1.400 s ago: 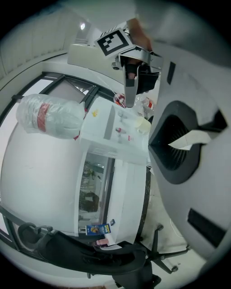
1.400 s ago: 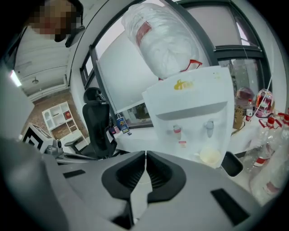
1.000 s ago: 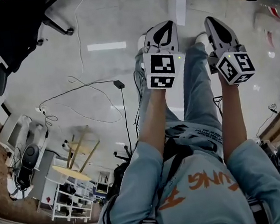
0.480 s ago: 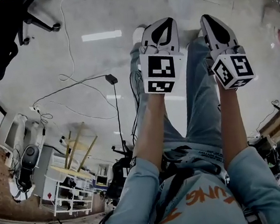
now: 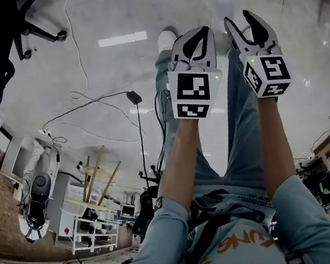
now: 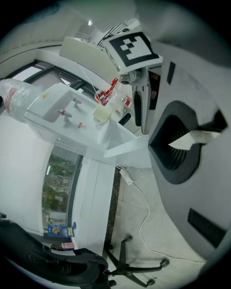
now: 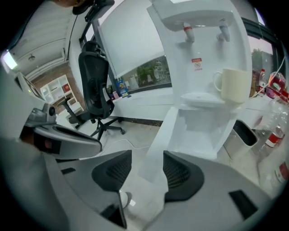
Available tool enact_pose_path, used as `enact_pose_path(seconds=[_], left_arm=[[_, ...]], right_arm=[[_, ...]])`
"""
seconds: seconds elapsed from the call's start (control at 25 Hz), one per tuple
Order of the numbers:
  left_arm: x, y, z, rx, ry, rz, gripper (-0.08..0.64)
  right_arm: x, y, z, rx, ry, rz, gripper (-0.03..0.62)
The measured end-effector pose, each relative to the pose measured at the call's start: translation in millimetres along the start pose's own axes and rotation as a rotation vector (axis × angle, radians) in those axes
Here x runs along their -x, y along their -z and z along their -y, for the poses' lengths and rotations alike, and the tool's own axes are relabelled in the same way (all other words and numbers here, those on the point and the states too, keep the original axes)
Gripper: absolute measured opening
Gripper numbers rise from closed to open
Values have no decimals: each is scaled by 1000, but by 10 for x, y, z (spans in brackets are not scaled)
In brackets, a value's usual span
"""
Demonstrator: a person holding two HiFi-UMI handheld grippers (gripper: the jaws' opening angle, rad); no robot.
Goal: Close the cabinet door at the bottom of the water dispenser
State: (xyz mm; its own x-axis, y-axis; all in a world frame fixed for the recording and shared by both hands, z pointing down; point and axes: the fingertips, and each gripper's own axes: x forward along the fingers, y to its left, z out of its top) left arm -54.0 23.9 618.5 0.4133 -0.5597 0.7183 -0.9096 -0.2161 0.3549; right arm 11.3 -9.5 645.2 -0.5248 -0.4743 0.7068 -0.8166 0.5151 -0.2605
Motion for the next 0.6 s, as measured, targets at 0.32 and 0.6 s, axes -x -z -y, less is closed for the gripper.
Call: enact_pose_path(seconds=[0.32,0.6], left_arm=[[32,80,-139,-3,-22,-11,8],[42,89,-188,-3,-30,-16,8]], right_arm=[[-275,303,27,58,25,-111,209],[-333,419,33,53,46,-151,209]])
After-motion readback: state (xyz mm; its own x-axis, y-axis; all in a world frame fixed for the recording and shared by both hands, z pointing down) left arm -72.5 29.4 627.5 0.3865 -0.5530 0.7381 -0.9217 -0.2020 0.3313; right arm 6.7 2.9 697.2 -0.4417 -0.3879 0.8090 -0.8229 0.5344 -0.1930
